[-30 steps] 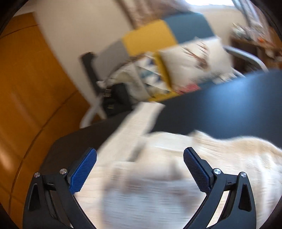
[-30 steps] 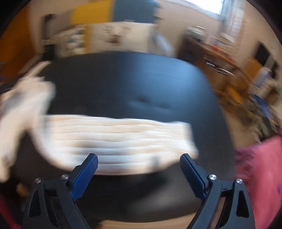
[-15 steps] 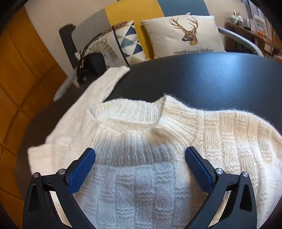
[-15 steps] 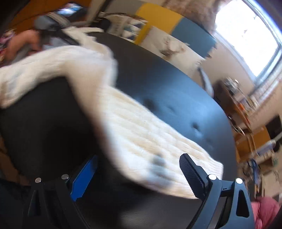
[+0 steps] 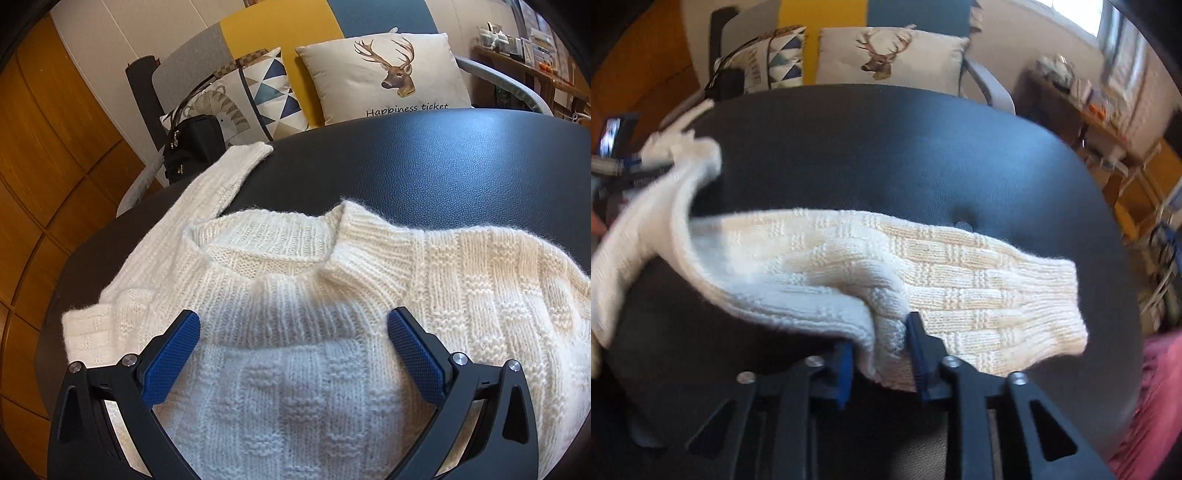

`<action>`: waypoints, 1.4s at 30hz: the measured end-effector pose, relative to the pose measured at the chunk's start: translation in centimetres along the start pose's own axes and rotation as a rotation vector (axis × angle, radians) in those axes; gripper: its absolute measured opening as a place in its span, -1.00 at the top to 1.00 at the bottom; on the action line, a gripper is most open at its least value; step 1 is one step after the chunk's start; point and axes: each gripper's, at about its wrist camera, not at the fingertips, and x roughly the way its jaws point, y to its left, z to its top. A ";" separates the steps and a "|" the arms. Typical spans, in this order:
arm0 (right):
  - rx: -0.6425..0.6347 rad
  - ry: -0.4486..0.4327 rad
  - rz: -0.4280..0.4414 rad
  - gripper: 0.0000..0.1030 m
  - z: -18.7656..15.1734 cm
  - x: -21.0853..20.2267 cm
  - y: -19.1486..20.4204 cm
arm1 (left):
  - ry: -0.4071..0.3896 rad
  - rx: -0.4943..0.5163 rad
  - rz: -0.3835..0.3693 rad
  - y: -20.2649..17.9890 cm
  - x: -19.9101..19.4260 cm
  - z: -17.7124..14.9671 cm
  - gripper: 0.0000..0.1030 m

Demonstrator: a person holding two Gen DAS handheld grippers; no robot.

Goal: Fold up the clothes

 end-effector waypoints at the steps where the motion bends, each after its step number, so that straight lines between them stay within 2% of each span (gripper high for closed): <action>1: 0.035 0.002 0.036 0.65 0.1 -0.8 -0.2 | 0.000 -0.002 -0.002 0.0 0.0 0.0 -0.99; 5: 0.097 -0.005 0.163 0.66 0.6 -5.3 -0.7 | 0.004 -0.010 -0.013 0.1 0.1 -0.1 -0.99; 8: 0.155 0.022 0.284 0.66 1.7 -8.2 -2.2 | 0.004 -0.011 -0.014 0.1 0.1 -0.1 -0.99; 10: 0.204 0.042 0.368 0.66 4.1 -8.1 -4.8 | 0.004 -0.011 -0.013 0.1 0.1 -0.1 -0.99; 12: 0.264 0.070 0.410 0.66 4.8 -7.7 -6.8 | 0.001 -0.008 -0.010 0.0 0.0 -0.2 -0.99; 13: 0.288 0.084 0.392 0.66 4.9 -7.0 -7.8 | 0.000 -0.006 -0.008 0.0 0.0 -0.2 -0.99; 15: 0.321 0.111 0.294 0.63 4.7 -5.1 -10.0 | -0.003 -0.004 -0.004 -0.1 0.0 -0.2 -0.99; 16: 0.330 0.118 0.233 0.53 4.8 -4.0 -11.0 | -0.004 -0.002 -0.002 -0.2 0.0 -0.2 -0.99; 18: 0.323 0.122 0.078 0.52 5.1 -1.9 -12.7 | -0.007 0.003 0.004 -0.3 0.0 -0.3 -0.99; 20: 0.292 0.128 -0.113 0.50 5.1 -0.8 -13.3 | -0.009 0.006 0.008 -0.4 0.0 -0.3 -0.99; 21: 0.283 0.120 -0.183 0.50 5.0 -0.6 -13.6 | -0.009 0.006 0.009 -0.4 0.0 -0.3 -0.99; 22: 0.279 0.091 -0.204 0.50 4.6 -1.3 -13.5 | -0.010 0.006 0.010 -0.4 0.0 -0.3 -0.99; 24: 0.265 0.008 -0.183 0.49 3.4 -3.4 -12.9 | -0.011 0.007 0.012 -0.4 0.0 -0.3 -0.99; 27: 0.231 -0.129 -0.048 0.43 0.4 -7.7 -11.6 | -0.012 0.007 0.014 -0.5 0.0 -0.3 -0.99; 31: 0.179 -0.205 0.051 0.39 -4.5 -10.9 -8.9 | -0.015 0.009 0.020 -0.6 0.0 -0.3 -0.99; 33: 0.121 -0.202 0.031 0.38 -6.1 -11.0 -7.1 | -0.016 0.011 0.023 -0.6 0.0 -0.3 -0.99; 36: 0.054 -0.170 -0.084 0.38 -6.4 -9.1 -4.9 | -0.017 0.012 0.023 -0.5 -0.1 -0.4 -0.99; 40: 0.047 -0.111 -0.119 0.38 -5.9 -6.3 -4.4 | -0.017 0.009 0.020 -0.5 0.0 -0.5 -0.99; 42: 0.044 -0.070 -0.187 0.38 -6.2 -4.6 -4.6 | -0.018 0.010 0.021 -0.5 0.0 -0.5 -0.99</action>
